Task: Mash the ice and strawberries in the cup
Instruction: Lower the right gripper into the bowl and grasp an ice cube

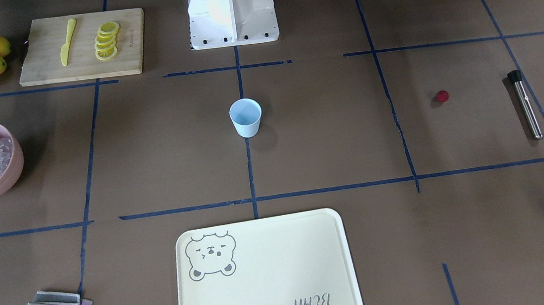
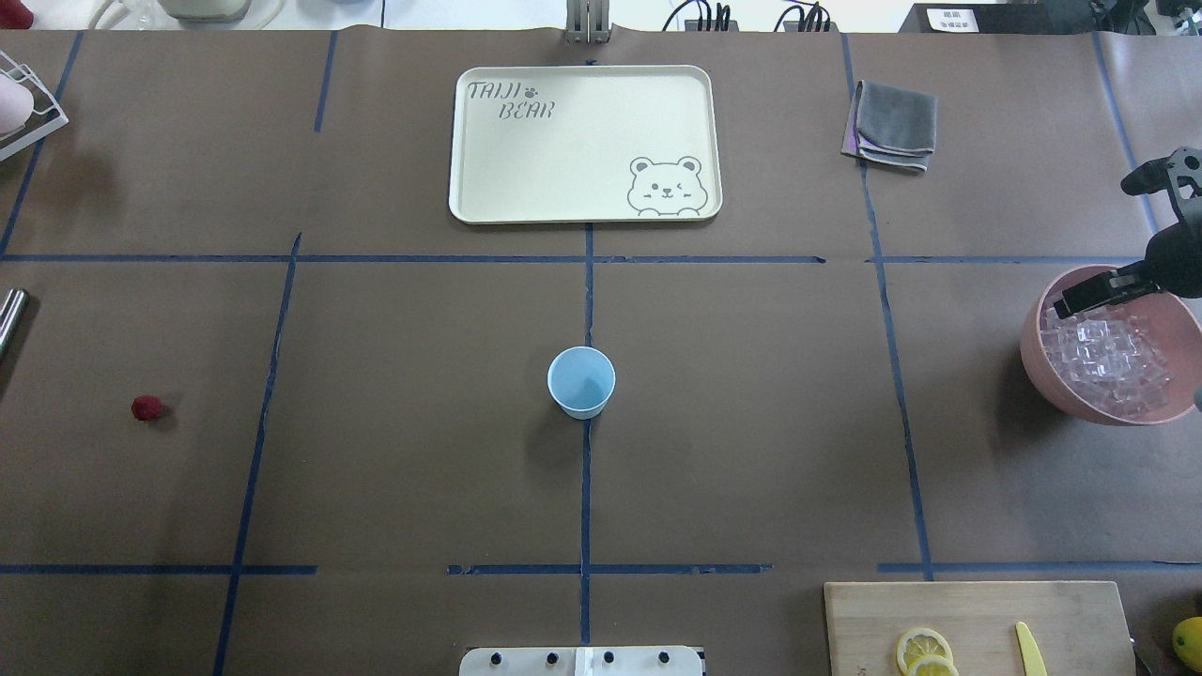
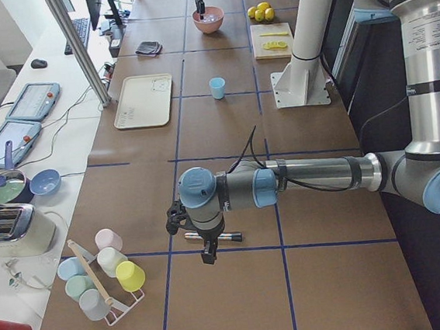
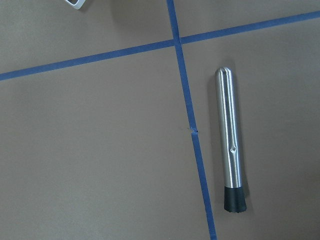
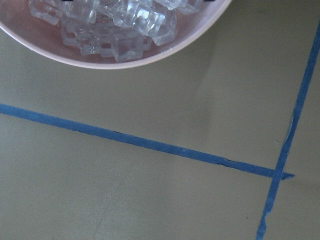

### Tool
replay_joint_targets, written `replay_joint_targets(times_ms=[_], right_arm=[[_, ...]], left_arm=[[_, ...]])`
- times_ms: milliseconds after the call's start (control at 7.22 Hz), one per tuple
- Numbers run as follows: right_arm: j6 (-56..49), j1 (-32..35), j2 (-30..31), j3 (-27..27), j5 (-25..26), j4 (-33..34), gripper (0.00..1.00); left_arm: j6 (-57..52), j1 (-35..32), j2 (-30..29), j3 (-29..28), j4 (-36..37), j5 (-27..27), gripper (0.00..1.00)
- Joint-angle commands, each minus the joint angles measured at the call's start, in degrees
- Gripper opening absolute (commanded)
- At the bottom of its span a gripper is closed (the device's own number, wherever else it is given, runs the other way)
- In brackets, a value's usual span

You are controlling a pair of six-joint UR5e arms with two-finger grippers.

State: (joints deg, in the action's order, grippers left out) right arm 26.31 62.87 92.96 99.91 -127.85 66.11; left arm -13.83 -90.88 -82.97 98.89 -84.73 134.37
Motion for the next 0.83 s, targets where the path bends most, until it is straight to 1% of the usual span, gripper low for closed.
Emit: replay_joint_targets(times_ms=[0, 416, 554, 693], right_arm=[[-0.1, -1.0, 0.5, -0.3, 0.1, 0.2, 0.82], [-0.3, -1.8, 1.3, -0.4, 0.1, 0.3, 0.66], [-0.3, -1.7, 1.4, -0.4, 0.1, 0.3, 0.59], [-0.3, -1.8, 1.5, -0.5, 0.1, 0.5, 0.44]], left_arm=[[0.0, 0.0, 0.0, 0.0, 0.0, -0.1, 1.0], [0.0, 0.0, 0.0, -0.1, 0.0, -0.1, 1.0], [0.0, 0.0, 0.0, 0.0, 0.0, -0.1, 1.0], [0.0, 0.0, 0.0, 0.0, 0.0, -0.1, 1.0]])
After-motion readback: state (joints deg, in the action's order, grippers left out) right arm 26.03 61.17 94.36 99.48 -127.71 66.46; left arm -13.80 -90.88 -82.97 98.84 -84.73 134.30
